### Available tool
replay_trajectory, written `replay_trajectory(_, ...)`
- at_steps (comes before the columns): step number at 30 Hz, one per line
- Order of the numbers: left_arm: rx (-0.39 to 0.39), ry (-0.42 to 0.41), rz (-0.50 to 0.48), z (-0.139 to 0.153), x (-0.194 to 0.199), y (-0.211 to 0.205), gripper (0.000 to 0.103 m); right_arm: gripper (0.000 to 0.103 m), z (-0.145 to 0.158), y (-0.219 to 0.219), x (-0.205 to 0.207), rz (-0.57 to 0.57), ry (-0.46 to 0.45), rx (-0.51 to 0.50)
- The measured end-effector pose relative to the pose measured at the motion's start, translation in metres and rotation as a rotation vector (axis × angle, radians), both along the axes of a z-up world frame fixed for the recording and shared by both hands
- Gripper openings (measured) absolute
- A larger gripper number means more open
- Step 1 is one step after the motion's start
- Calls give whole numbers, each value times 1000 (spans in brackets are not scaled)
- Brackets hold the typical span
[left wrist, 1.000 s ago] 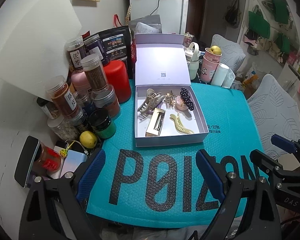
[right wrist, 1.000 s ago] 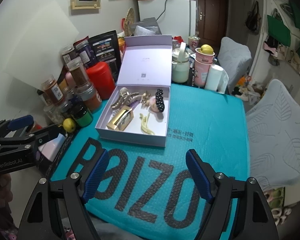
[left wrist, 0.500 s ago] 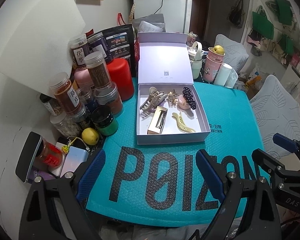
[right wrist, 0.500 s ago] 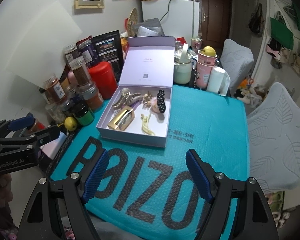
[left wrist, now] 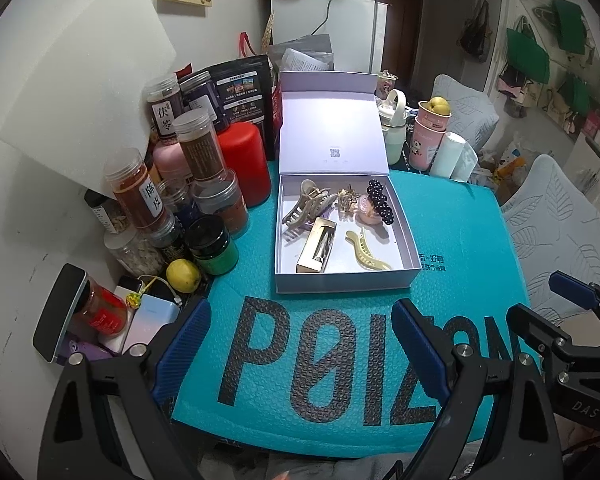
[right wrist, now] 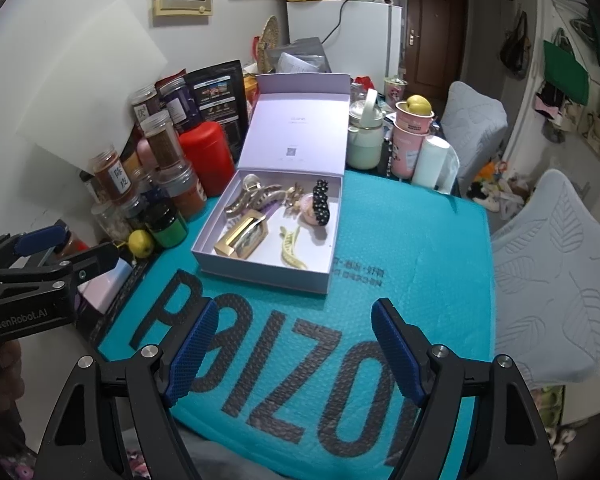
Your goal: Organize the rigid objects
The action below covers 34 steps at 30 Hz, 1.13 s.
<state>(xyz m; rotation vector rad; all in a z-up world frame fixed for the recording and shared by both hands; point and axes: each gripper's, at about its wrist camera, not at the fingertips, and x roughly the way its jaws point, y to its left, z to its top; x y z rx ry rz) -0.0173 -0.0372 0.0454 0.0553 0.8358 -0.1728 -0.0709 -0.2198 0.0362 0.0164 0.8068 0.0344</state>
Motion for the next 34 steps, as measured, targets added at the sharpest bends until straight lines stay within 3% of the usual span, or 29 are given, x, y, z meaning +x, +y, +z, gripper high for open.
replay_trajectory(5, 38, -4, -3, 1, -2, -6, 93, 80, 0, -3, -2, -2, 2, -6)
replay_trajectory(34, 49, 43, -35, -7, 2, -16, 93, 80, 0, -13, -4, -14, 20, -7)
